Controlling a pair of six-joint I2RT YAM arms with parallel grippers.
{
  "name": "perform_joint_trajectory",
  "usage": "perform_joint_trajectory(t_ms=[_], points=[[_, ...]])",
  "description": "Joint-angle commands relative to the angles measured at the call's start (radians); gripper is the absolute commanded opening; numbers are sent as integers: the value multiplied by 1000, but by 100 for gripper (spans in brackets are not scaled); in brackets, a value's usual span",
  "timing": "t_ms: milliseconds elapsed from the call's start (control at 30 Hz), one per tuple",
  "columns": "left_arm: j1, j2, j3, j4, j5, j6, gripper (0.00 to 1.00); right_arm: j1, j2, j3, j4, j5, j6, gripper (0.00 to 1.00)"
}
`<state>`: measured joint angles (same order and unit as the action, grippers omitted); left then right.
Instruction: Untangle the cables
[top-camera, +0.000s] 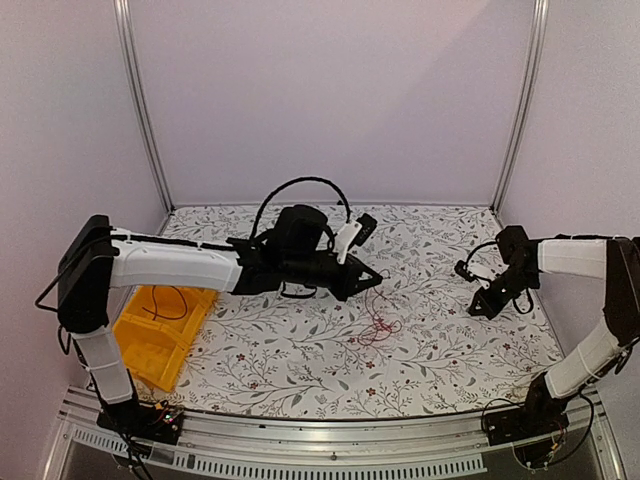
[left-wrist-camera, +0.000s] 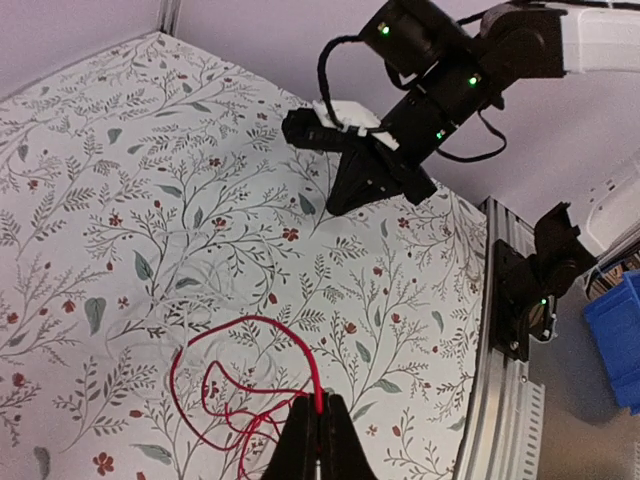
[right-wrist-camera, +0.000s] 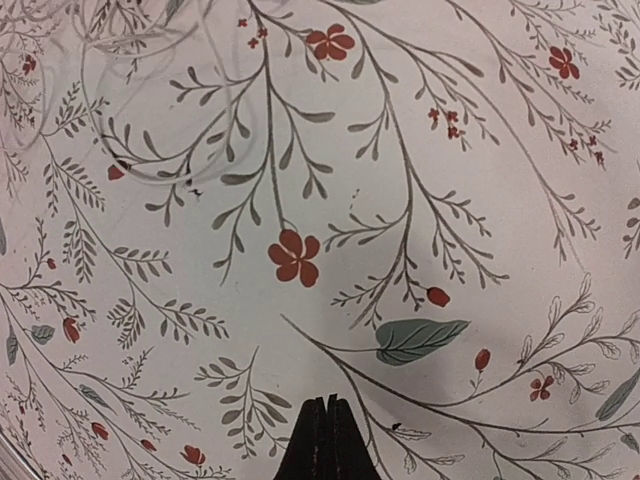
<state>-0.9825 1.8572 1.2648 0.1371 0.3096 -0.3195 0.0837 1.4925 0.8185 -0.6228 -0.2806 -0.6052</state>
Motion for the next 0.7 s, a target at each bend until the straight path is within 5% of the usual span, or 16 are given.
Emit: perform_joint_trajectory(t_ms=[0, 67, 233, 333, 667], points=[[29, -117, 7, -113, -49, 85, 0, 0, 28, 17, 16, -25, 25, 0], [35, -132, 49, -167, -51, 105, 0, 1, -8, 73, -11, -101, 27, 5], [36, -121, 153, -235, -29, 145, 0, 8, -159, 206, -50, -407, -15, 57], [35, -106, 191, -235, 18, 168, 0, 26, -218, 281, -23, -487, -8, 74], [19, -43, 293, -174, 163, 187, 0, 115, -89, 458, 32, -679, 77, 83]])
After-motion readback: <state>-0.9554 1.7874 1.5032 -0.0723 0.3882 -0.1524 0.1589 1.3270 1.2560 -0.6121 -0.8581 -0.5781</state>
